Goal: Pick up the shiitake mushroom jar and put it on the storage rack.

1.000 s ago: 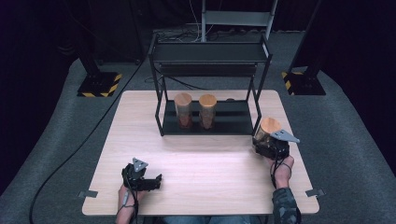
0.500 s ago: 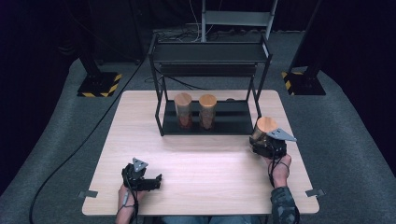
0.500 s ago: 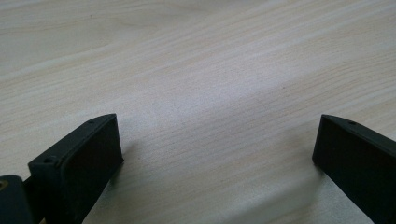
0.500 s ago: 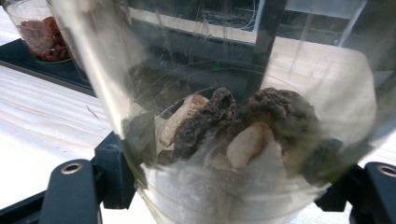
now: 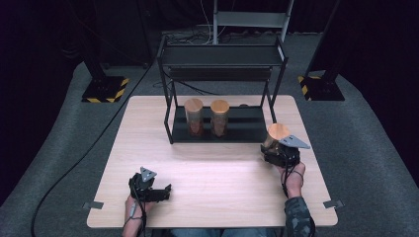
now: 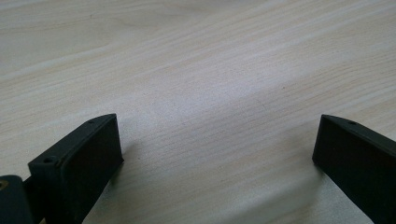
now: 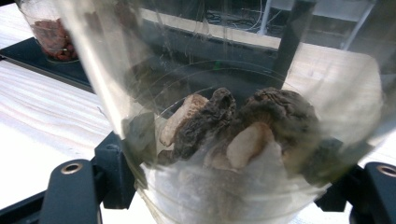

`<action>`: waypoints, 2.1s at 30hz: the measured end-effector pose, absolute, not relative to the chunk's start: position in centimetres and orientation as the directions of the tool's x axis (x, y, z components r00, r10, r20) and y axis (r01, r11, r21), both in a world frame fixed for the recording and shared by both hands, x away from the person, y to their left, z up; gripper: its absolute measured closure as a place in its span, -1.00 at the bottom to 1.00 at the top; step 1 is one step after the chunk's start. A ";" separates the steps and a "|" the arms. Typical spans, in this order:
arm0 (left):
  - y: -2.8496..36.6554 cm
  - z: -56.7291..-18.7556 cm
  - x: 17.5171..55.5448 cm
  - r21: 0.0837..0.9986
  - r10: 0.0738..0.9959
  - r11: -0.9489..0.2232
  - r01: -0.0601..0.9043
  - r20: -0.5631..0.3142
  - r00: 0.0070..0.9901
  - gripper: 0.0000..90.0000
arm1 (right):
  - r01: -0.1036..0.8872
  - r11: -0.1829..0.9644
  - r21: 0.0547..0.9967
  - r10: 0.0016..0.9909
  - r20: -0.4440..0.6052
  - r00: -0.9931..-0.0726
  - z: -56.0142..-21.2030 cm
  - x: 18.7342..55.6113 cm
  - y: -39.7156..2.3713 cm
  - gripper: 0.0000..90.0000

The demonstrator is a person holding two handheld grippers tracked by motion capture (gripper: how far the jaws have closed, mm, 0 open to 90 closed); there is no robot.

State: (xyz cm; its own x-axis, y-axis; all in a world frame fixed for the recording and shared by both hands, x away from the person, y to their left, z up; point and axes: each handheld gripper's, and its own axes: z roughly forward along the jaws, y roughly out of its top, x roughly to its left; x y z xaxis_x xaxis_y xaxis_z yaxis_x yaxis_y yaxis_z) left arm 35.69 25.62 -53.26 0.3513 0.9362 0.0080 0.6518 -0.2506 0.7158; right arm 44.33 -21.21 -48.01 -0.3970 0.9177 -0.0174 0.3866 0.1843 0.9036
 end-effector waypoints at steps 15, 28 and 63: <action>25.6 -53.3 35.7 0.716 0.936 -0.250 0.651 0.008 0.351 -0.98 | 0.384 0.194 0.903 0.909 -0.018 -0.417 -47.9 44.4 -20.4 -0.44; 25.6 -53.3 35.7 0.716 0.936 -0.250 0.651 0.008 0.351 -0.98 | 0.377 0.206 0.903 0.901 -0.024 -0.434 -47.7 44.6 -19.7 -0.44; 25.6 -53.3 35.7 0.716 0.936 -0.250 0.651 0.008 0.351 -0.98 | 0.365 0.224 0.904 0.886 -0.033 -0.463 -47.4 45.4 -18.3 -0.45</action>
State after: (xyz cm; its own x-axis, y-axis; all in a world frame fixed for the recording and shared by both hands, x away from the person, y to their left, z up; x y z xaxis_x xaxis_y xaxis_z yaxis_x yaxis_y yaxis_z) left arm 35.68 25.61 -53.26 0.3511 0.9363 0.0080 0.6514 -0.2504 0.7162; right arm 45.44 -18.25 -47.35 -0.4628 0.8859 -0.0329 0.3651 0.2243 0.9035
